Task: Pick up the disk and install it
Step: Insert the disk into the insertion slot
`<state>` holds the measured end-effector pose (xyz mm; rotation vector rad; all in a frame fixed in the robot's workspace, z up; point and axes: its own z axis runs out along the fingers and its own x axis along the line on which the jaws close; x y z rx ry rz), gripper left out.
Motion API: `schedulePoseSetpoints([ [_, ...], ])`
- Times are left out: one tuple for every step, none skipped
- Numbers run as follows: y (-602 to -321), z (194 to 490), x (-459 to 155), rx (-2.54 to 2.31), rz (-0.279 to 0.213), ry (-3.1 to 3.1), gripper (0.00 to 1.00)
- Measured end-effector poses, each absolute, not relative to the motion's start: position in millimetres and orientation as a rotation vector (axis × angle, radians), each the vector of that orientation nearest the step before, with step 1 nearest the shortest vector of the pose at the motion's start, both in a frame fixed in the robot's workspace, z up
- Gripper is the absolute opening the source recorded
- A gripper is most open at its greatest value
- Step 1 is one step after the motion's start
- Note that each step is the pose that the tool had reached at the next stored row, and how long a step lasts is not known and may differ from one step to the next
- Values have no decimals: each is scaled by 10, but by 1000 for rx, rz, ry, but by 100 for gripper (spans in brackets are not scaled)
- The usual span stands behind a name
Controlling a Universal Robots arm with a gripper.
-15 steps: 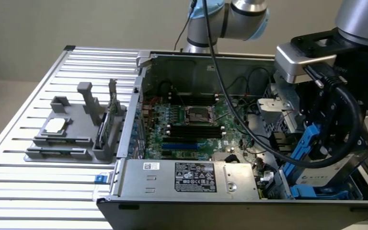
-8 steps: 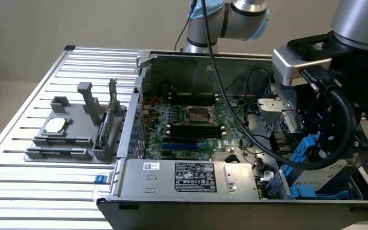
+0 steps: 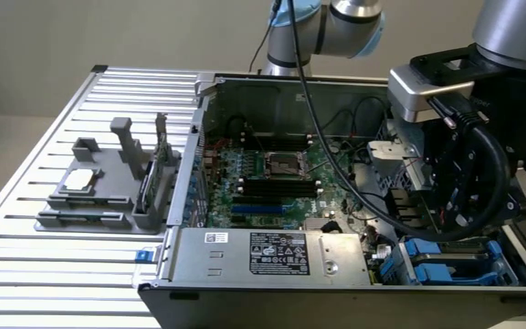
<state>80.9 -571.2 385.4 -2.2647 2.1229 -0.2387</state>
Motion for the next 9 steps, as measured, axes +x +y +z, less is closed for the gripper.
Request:
schedulePoseSetpoints([
  [-5712, 3856, 809, -2267, -243, 2124, 41],
  [-5712, 3857, 809, -2269, -247, 2126, 41],
  [-5711, 3857, 809, -2271, -252, 2127, 41],
  [-5710, 3857, 809, -2273, -259, 2129, 41],
  [-5708, 3857, 809, -2275, -265, 2130, 41],
  [-5705, 3857, 810, -2277, -269, 2131, 41],
  [-5702, 3857, 812, -2278, -271, 2132, 41],
  [-5699, 3857, 818, -2279, -273, 2132, 41],
  [-5696, 3857, 828, -2280, -273, 2131, 41],
])
